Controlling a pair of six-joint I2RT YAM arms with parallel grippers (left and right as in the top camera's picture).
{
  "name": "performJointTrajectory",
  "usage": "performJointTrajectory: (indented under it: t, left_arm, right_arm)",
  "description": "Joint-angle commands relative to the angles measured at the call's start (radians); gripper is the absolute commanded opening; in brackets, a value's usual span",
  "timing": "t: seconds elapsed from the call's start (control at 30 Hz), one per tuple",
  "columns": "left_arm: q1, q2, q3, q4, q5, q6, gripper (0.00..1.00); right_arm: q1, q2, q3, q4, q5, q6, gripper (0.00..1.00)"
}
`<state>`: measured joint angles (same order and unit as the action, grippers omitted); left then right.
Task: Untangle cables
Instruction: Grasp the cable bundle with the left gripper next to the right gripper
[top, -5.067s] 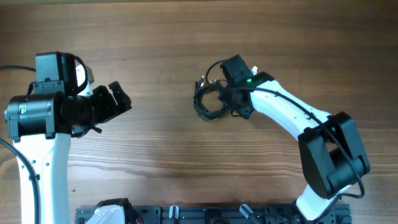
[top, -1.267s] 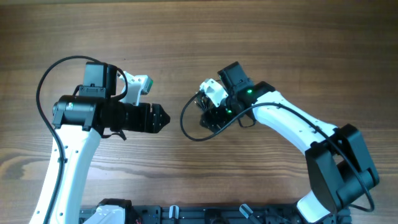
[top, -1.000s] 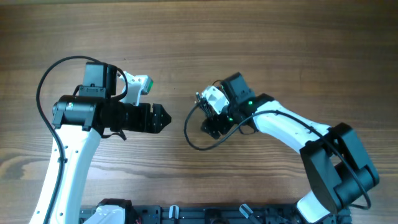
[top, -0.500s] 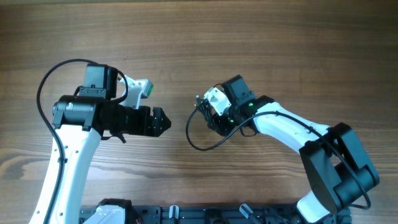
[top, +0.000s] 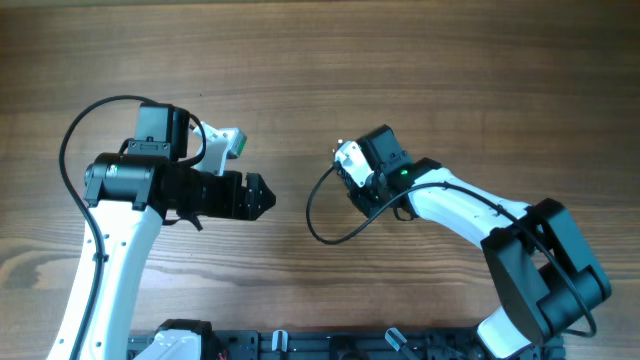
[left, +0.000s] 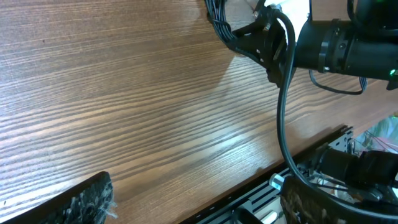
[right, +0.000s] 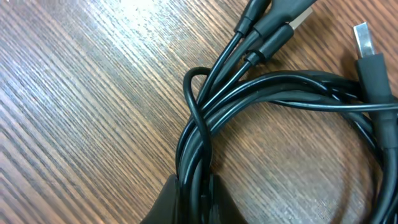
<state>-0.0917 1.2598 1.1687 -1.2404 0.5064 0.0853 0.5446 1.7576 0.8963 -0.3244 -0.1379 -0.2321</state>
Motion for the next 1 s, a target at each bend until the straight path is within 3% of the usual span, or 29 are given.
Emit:
performJointTrajectory:
  t: [0.0, 0.13, 0.23, 0.37, 0.43, 0.6, 0.67, 0.83, 0.97]
  left_arm:
    - [-0.005, -0.003, -0.01, 0.014, 0.021, 0.004, 0.88]
    - [-0.005, -0.003, -0.01, 0.022, 0.021, 0.004, 0.84]
    - [-0.005, -0.003, -0.01, 0.034, 0.075, 0.005, 0.8]
    - [-0.005, -0.003, -0.01, 0.085, 0.24, 0.005, 0.71]
    - [-0.005, -0.003, -0.01, 0.131, 0.303, 0.005, 0.61]
    - [-0.005, -0.003, -0.01, 0.249, 0.422, 0.004, 0.56]
    - [-0.005, -0.003, -0.01, 0.301, 0.42, -0.051, 0.56]
    - [-0.015, -0.003, -0.01, 0.517, 0.409, -0.354, 0.54]
    - [-0.111, -0.003, -0.01, 0.597, 0.308, -0.441, 0.56]
  right_arm:
    - [0.0, -0.092, 0.04, -0.037, -0.134, 0.078, 0.04]
    - [0.0, -0.327, 0.117, -0.011, -0.396, 0.077, 0.04]
    - [0.0, -0.467, 0.117, -0.009, -0.406, 0.075, 0.04]
    - [0.0, -0.514, 0.117, 0.005, -0.583, 0.076, 0.04]
    - [0.0, -0.514, 0.117, 0.009, -0.65, 0.079, 0.04]
    - [0.0, -0.514, 0.117, 0.019, -0.638, 0.105, 0.04]
    - [0.0, -0.514, 0.117, 0.029, -0.566, 0.114, 0.04]
    - [0.0, -0.514, 0.117, 0.059, -0.531, 0.131, 0.04]
    - [0.0, -0.514, 0.117, 0.071, -0.531, 0.137, 0.04]
